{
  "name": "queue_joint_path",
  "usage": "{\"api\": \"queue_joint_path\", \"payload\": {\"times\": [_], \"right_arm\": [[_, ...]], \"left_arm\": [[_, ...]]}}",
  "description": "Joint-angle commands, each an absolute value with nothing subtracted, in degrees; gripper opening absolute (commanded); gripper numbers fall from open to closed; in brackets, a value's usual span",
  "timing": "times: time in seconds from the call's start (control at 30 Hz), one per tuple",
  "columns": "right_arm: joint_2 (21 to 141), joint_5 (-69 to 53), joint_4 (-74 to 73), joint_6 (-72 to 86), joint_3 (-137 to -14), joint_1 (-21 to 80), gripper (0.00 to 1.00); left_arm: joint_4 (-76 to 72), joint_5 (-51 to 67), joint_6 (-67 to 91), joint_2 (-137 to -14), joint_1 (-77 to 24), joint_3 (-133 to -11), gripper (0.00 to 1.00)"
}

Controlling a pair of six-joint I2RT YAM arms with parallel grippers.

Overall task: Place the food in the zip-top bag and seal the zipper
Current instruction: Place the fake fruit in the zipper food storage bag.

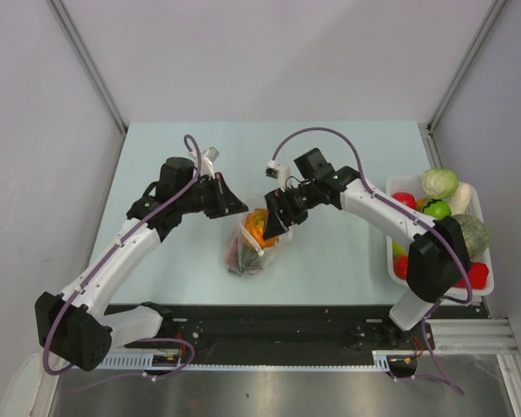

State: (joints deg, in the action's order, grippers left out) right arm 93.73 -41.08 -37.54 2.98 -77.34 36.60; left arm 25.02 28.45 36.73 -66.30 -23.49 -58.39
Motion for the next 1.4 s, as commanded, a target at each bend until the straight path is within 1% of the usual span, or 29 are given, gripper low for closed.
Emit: {"api": "queue_joint_path", "payload": {"times": [0.0,0.03,0.1,0.13,0.2,0.23,0.3,0.37,0.4,0.5,0.6,0.67,0.7,0.83,1.0,1.07,1.13,1.17,1.2,1.23,1.27,1.3,1.33,1.37], "right_arm": [[96.6,-44.8,-42.4,6.4,-84.3,35.8,0.0],[96.7,-44.7,-41.0,7.5,-84.9,35.7,0.11],[96.9,-44.1,-40.5,8.4,-86.8,35.2,0.39],[96.8,-43.3,-41.3,8.6,-89.4,35.2,0.63],[96.4,-41.2,-42.0,8.4,-91.8,35.1,0.75],[95.3,-40.3,-42.4,8.0,-93.7,35.1,0.85],[94.1,-38.5,-43.9,6.4,-95.2,35.4,0.86],[92.7,-35.0,-47.5,2.7,-95.9,35.9,0.97],[92.4,-34.0,-48.5,1.5,-95.5,36.1,1.0],[91.3,-32.7,-51.0,0.1,-94.9,35.2,1.0],[89.1,-33.9,-51.4,0.2,-95.2,31.8,1.0],[86.7,-34.4,-51.4,0.2,-94.4,29.3,0.93],[85.8,-34.5,-51.1,0.2,-91.8,28.6,0.92],[83.5,-33.0,-47.2,-1.9,-84.0,29.0,0.79],[87.5,-35.8,-43.5,1.8,-83.1,29.6,0.79],[89.6,-36.3,-41.1,3.3,-83.1,30.1,0.75],[91.7,-36.6,-40.8,3.4,-83.1,30.4,0.68],[92.4,-37.5,-41.0,3.9,-83.0,30.4,0.67],[92.9,-38.7,-41.1,4.0,-82.9,30.3,0.64],[93.7,-40.0,-41.4,4.3,-82.8,29.9,0.56],[94.5,-42.0,-41.7,5.0,-82.8,29.8,0.54],[94.6,-43.8,-41.8,5.2,-82.6,29.4,0.47],[94.3,-45.6,-41.8,5.5,-82.7,28.8,0.23],[93.3,-48.1,-41.7,5.9,-82.8,28.5,0.13]], "left_arm": [[22.1,29.5,34.6,-64.2,-23.7,-61.0,0.0],[22.1,29.4,34.5,-64.2,-23.8,-61.0,0.0],[22.3,29.4,34.5,-64.3,-23.8,-60.9,0.0],[22.4,29.6,34.6,-64.3,-23.8,-61.0,0.0],[22.9,29.5,35.6,-64.5,-23.6,-60.8,0.0],[23.0,29.7,36.0,-64.5,-23.6,-60.8,0.0],[22.7,30.1,37.3,-64.7,-22.8,-60.4,0.0],[22.2,30.8,38.0,-65.0,-22.2,-60.2,0.0],[22.1,30.8,38.3,-65.4,-22.0,-60.3,0.0],[21.1,31.1,38.4,-65.7,-21.8,-60.6,0.0],[21.3,31.1,38.7,-65.7,-21.5,-60.6,0.0],[21.6,31.2,38.7,-65.5,-21.4,-60.3,0.0],[21.5,31.3,38.7,-65.3,-21.4,-60.2,0.0],[20.7,31.5,39.0,-65.0,-21.2,-59.2,0.0],[20.6,31.4,39.0,-65.7,-21.3,-59.4,0.0],[21.1,31.6,38.7,-65.8,-21.4,-59.9,0.0],[21.6,31.7,37.8,-65.3,-21.3,-60.0,0.0],[22.1,31.7,37.5,-65.0,-21.3,-59.8,0.0],[22.2,31.6,37.1,-64.7,-21.3,-59.7,0.0],[22.3,31.6,36.9,-63.9,-21.3,-59.6,0.0],[22.8,31.4,36.7,-63.5,-21.3,-59.2,0.0],[23.2,31.2,36.4,-63.3,-21.3,-59.2,0.0],[24.0,31.1,36.0,-62.8,-21.3,-59.2,0.0],[24.6,30.8,35.6,-62.5,-21.4,-59.5,0.0]]}}
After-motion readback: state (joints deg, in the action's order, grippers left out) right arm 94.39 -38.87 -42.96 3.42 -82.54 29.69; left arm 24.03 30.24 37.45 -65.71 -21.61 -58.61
